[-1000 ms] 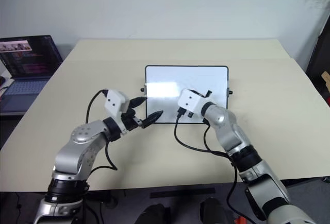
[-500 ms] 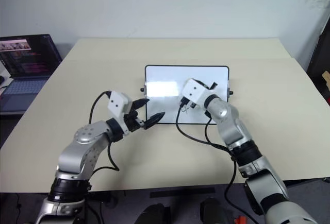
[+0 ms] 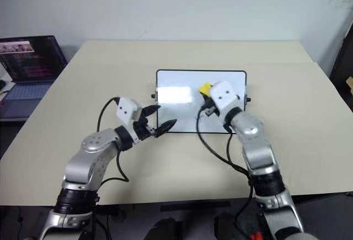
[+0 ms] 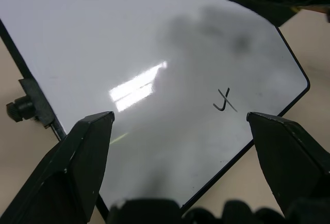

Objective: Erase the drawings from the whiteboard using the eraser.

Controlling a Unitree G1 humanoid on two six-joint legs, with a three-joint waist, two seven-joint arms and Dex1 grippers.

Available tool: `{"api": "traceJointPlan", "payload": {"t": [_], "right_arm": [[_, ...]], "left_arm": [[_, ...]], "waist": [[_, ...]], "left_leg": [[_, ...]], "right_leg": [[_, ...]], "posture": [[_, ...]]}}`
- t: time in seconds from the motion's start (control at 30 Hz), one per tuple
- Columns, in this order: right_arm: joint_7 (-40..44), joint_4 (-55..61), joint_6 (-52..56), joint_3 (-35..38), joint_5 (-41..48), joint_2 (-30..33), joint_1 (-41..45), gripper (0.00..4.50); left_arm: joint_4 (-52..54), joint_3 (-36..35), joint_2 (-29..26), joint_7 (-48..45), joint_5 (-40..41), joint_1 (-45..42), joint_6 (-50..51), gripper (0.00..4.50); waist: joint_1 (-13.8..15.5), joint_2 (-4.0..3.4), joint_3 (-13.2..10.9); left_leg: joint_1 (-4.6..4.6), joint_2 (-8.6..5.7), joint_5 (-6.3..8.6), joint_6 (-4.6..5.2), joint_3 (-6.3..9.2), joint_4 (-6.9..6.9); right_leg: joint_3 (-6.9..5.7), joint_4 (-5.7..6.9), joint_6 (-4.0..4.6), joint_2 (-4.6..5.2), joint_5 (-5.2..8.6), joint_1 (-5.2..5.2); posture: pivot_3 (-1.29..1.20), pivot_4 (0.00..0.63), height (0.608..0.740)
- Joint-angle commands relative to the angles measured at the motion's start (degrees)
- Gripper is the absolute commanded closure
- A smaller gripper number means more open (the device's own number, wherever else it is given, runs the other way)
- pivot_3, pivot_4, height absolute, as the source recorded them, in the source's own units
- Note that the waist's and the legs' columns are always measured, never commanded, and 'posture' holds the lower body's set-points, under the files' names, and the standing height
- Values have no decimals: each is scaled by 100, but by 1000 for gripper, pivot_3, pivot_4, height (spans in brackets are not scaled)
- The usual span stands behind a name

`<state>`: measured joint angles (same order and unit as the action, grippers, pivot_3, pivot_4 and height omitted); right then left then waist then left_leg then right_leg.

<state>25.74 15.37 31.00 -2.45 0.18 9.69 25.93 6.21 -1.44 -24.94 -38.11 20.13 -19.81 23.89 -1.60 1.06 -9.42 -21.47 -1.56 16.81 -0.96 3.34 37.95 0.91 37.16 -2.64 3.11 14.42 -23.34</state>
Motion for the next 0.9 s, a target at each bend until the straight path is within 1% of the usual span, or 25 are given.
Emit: {"api": "traceJointPlan", "payload": {"t": [0.03, 0.1, 0.17, 0.3, 0.37, 0.47, 0.6, 0.67, 0.73, 0.9], "right_arm": [[379, 1231, 495, 381, 767, 253, -765, 3359], [569, 1765, 299, 259, 582, 807, -1423, 3359], [566, 1993, 170, 174, 461, 1138, -1761, 3359], [438, 2367, 328, 170, 724, 1192, -2490, 3359], [407, 2367, 159, -53, 576, 1271, -2822, 3359], [321, 2238, -70, -429, 314, 1354, -2922, 3359], [47, 1634, -650, -1175, -518, 1455, -2431, 3359], [-199, 1133, -902, -1374, -889, 1354, -1935, 3359], [-417, 561, -1108, -1480, -1163, 1221, -1352, 3359], [-665, -713, -1521, -1565, -1552, 988, -113, 3359]], "left_arm": [[263, -270, -171, -155, 223, 100, 20, 0], [310, -372, -242, -162, 254, 221, 8, 0], [365, -441, -250, -139, 339, 291, 60, 0], [417, -450, -261, -193, 288, 515, -169, 0], [456, -414, -245, -242, 264, 634, -329, 0], [483, -384, -239, -261, 287, 721, -369, 0], [492, -394, -311, -294, 190, 918, -540, 0], [453, -436, -330, -223, 135, 922, -587, 0], [395, -476, -343, -149, 72, 918, -640, 0], [475, -393, -383, -107, -58, 852, -779, 0]], "waist": [[1, -1, 0], [17, -2, 0], [13, -3, -1], [-9, -3, -1], [-5, -3, -1], [-8, -2, -1], [-14, -2, -1], [-9, -1, -1], [-15, 0, -1], [-3, 0, 0]], "left_leg": [[-4, 0, 0, 0, 2, 0], [-20, 0, 1, 0, 10, -3], [-33, -2, 2, -1, 9, -1], [-21, 0, 2, 1, 4, 1], [-13, 4, 2, 1, 9, 0], [-12, 1, 2, 1, 0, 4], [8, 1, 2, 2, -7, 3], [10, 1, 2, 2, -7, 2], [9, 0, 1, 0, -8, 4], [8, -1, -4, -8, -8, 2]], "right_leg": [[1, -3, 0, 0, 0, -2], [-4, -11, 0, 0, 1, -10], [-4, -16, -2, 1, 2, -21], [-6, -3, -3, -1, 0, -16], [-5, -5, -2, -4, 1, -5], [-6, -6, -5, -4, 0, -4], [-8, -4, -6, -6, 0, 9], [-9, -3, -6, -8, 0, 9], [-8, -3, -6, -8, -1, 9], [-9, -3, -5, -8, -2, 6]], "posture": [[0, 150, 740], [0, 150, 740], [0, 150, 740], [0, 150, 740], [0, 150, 740], [0, 150, 740], [0, 150, 740], [0, 150, 740], [0, 150, 740], [0, 150, 740]]}}
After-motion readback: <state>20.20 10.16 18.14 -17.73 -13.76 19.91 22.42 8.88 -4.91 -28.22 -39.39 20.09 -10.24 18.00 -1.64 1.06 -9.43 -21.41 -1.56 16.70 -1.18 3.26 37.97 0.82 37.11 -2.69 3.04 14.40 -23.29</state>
